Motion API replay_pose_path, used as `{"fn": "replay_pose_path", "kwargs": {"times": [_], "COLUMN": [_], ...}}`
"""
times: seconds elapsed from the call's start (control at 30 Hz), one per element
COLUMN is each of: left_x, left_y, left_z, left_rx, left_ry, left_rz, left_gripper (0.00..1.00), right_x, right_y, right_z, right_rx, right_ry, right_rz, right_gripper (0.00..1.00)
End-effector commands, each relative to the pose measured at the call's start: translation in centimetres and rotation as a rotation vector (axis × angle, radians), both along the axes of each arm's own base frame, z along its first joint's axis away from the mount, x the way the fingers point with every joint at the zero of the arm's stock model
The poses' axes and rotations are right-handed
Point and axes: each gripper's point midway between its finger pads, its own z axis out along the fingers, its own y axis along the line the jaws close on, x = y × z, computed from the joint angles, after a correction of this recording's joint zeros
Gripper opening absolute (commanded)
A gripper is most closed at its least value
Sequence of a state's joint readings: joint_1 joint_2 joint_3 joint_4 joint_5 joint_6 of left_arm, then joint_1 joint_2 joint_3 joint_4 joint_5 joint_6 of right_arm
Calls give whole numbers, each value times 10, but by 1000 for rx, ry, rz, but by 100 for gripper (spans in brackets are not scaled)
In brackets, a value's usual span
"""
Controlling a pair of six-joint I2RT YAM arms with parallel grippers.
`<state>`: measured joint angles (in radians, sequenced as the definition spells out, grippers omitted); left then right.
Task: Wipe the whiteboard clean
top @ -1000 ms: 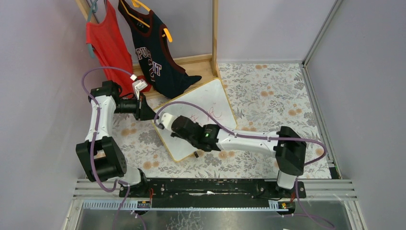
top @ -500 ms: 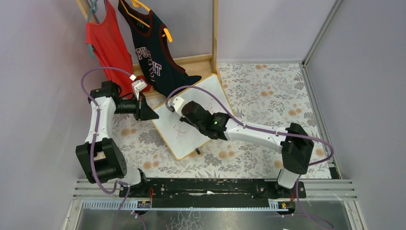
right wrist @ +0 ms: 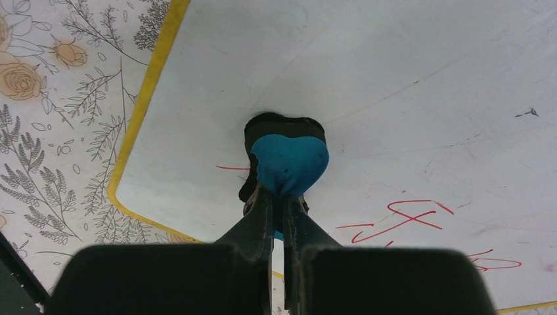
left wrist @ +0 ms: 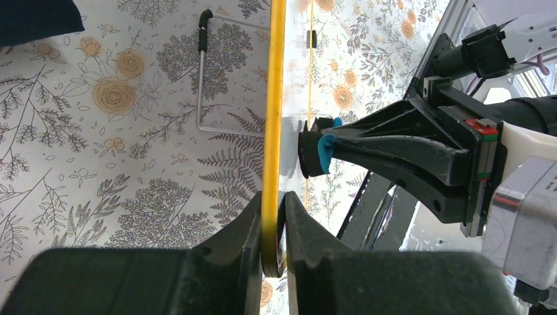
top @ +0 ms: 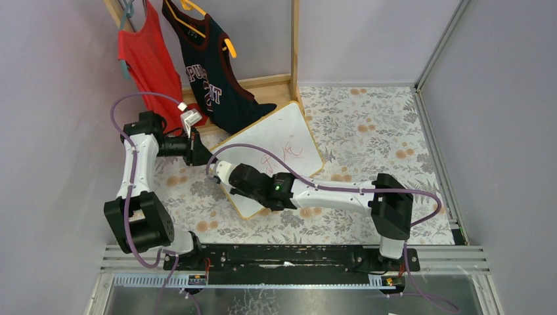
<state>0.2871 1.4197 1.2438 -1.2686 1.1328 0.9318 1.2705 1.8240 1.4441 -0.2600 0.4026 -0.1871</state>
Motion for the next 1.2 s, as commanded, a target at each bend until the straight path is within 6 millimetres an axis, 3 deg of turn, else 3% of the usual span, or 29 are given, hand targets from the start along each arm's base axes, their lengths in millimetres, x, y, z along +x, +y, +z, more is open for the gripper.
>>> {"fn": "replay_pose_path", "kwargs": {"times": [0.0,0.17,0.5,0.63,0.9,1.17], "left_x": [0,-1,-4,-5,-5,-5], "left_y": [12,11,12,12,12,12], "left_z": [-19,-20,-23,-25,-23,-23], "left_rx": [121,120,134,135,135,135], "left_ry": [-31,-29,-26,-21,-24,-25], "left_rz": [-26,-33,-35,-35,-34,-34], "left_gripper": [0,0,0,0,0,0], "right_x": [12,20,63,73,59,18], "right_y": [7,1,-38,-43,-21,15], "right_z": [20,23,57,64,51,27], "right_rx": [58,56,96,112,107,74], "right_ry": [-46,-80,-164,-165,-89,-36], "right_rz": [-38,-55,-191,-212,-166,-58], "right_gripper": [0,0,0,0,0,0]}}
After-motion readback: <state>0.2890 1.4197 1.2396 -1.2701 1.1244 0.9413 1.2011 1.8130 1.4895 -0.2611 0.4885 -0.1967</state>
